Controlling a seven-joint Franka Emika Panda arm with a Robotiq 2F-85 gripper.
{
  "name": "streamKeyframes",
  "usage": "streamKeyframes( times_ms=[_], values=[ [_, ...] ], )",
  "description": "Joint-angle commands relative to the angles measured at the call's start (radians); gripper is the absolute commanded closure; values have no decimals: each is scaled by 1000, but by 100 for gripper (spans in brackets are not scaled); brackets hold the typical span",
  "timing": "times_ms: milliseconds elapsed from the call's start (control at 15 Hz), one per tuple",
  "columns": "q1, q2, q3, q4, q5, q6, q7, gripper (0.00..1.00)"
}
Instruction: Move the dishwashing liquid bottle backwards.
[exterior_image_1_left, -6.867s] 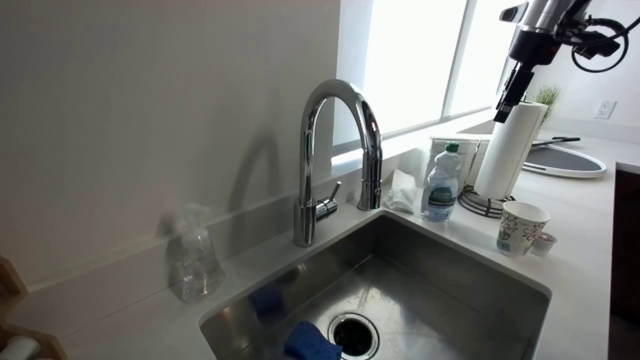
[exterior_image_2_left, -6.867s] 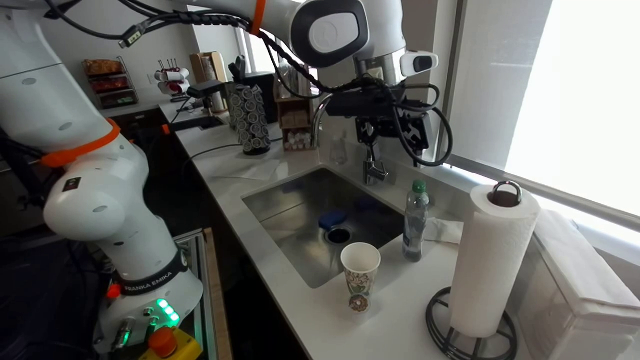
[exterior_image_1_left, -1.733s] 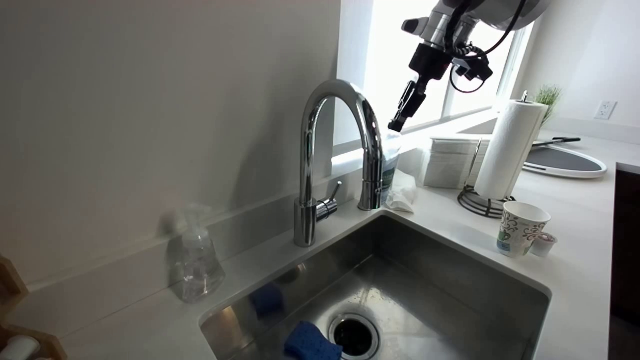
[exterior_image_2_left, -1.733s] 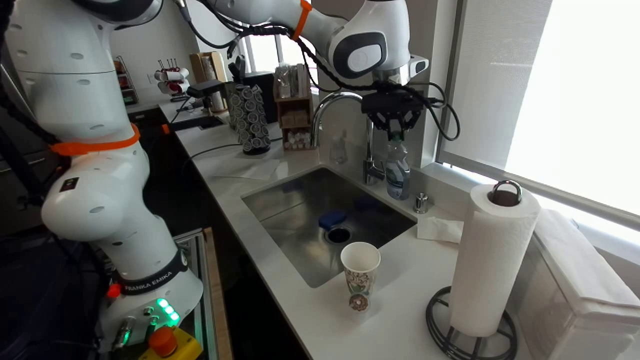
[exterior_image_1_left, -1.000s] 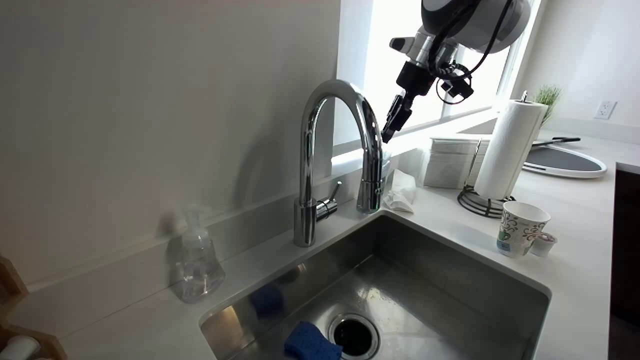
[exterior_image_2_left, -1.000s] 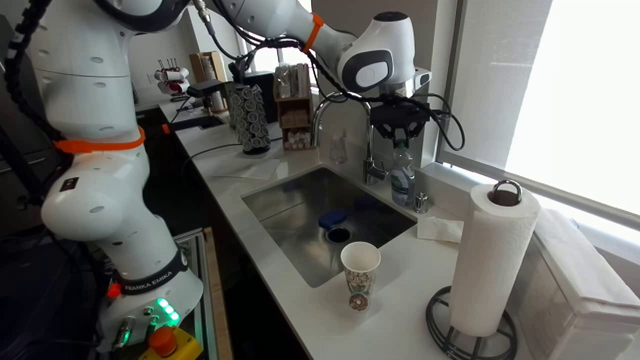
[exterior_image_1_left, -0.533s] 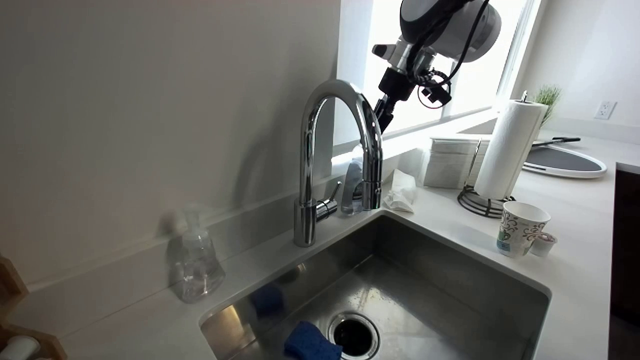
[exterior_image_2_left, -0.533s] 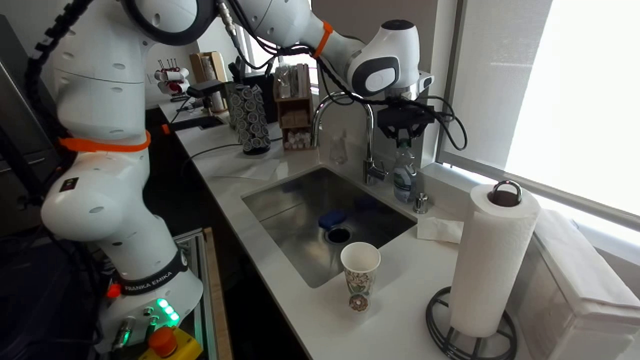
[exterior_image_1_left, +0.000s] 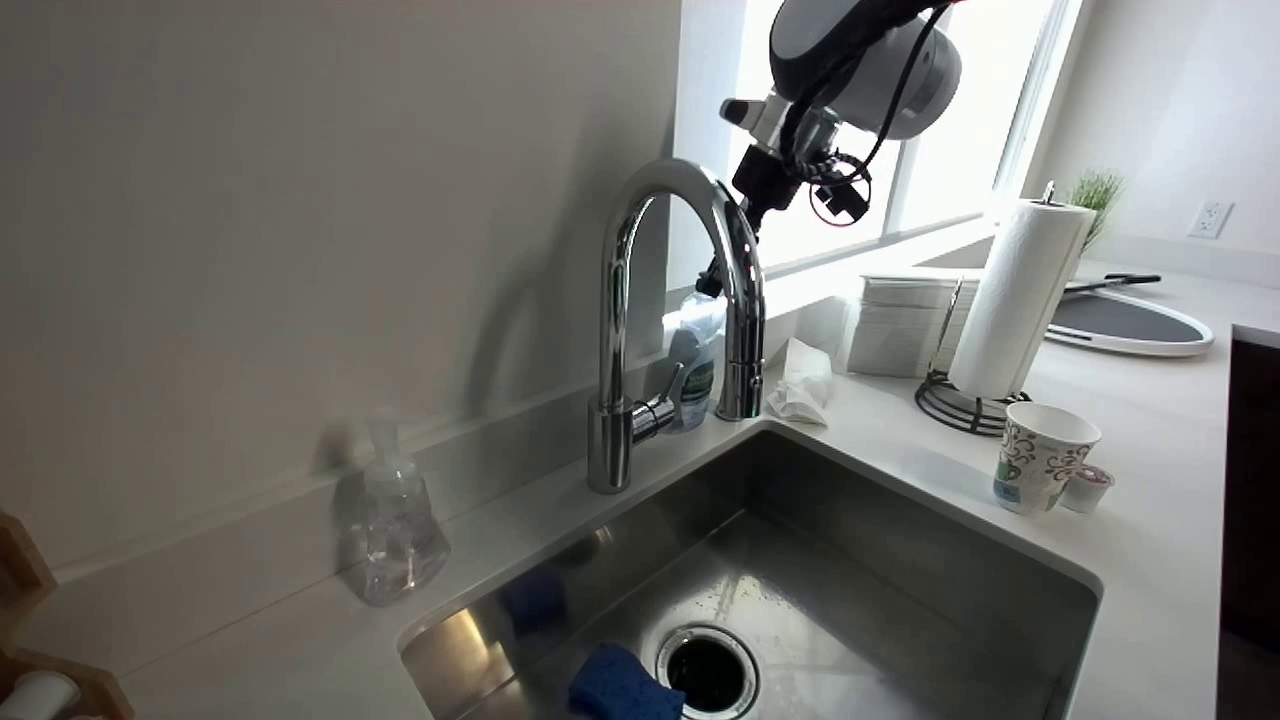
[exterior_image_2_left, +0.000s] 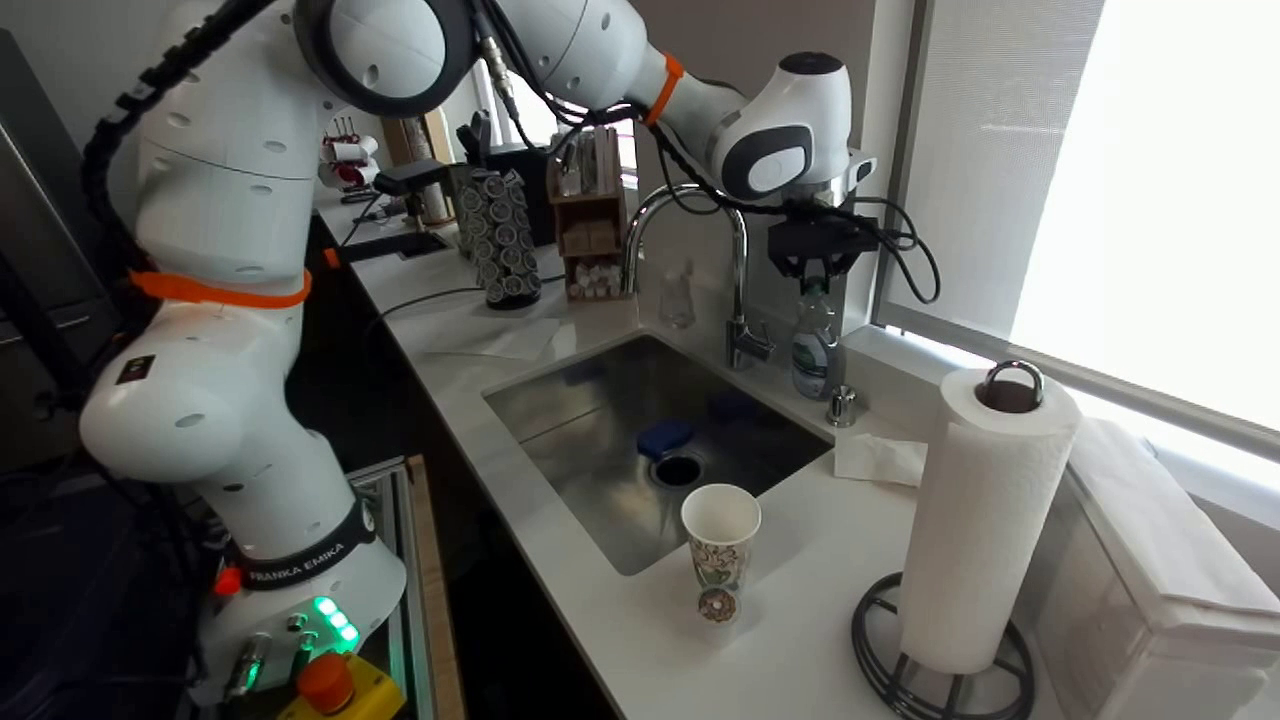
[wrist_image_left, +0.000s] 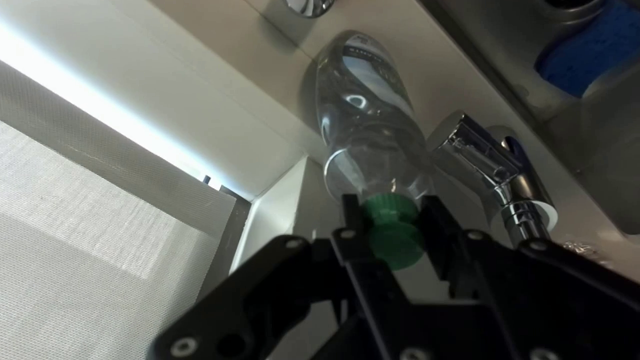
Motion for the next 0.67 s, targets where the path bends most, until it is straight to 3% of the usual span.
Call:
streamKeyframes(
  times_ms=[0,133,267,600],
  values=[
    [-15,41,21,68,8,-46,-10,91],
    [-12,48,20,83,-1,-57,-1,39],
    [-5,45,18,94,-9,-61,6,37],
    [28,-9,4,73,-26,-92,114,2]
  ],
)
